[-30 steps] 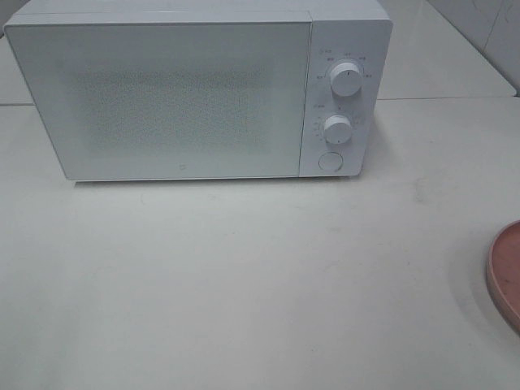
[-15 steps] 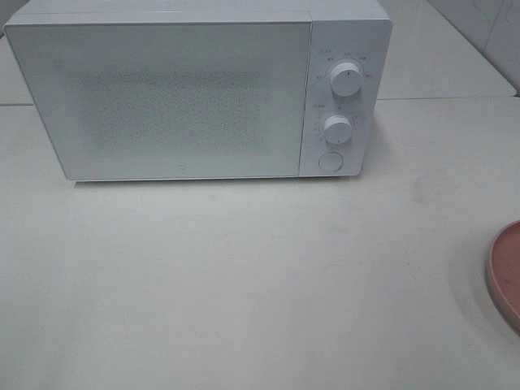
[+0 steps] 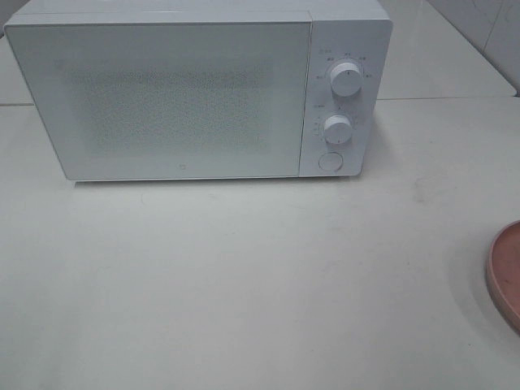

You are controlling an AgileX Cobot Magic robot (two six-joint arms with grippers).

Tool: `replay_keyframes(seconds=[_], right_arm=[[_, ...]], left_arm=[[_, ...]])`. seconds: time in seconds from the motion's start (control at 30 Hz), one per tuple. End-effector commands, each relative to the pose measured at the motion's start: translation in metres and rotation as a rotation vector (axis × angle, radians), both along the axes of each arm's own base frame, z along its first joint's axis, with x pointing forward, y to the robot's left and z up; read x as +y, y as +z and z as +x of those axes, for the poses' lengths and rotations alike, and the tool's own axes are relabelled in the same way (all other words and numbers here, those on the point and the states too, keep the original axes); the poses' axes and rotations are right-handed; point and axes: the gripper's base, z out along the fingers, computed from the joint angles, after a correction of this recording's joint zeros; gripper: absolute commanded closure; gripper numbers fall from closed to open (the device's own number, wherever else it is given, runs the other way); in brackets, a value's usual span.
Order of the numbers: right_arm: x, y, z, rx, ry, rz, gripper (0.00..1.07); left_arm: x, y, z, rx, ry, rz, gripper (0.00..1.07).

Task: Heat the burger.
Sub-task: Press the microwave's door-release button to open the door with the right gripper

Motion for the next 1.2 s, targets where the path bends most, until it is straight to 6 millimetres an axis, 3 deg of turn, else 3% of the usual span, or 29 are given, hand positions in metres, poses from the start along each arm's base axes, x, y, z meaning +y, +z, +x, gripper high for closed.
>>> replay_keyframes(seconds=[0.03, 0.57, 1.2], right_arm=[[0.002, 0.009, 0.013, -0.04, -0.002, 0.002, 0.32], [0.013, 0.018, 0.083, -0.075, 0.018, 0.001, 0.32], [0.025, -0.003, 0.158, -0.06, 0.038, 0.0, 0.32]], left_arm=[[0.0, 0.001, -0.003, -0.037, -0.004, 0.0, 0.04], [0.0, 0.001, -0.003, -0.037, -0.004, 0.0, 0.04], [0.0, 0.001, -0.003, -0.037, -0.004, 0.0, 0.04]])
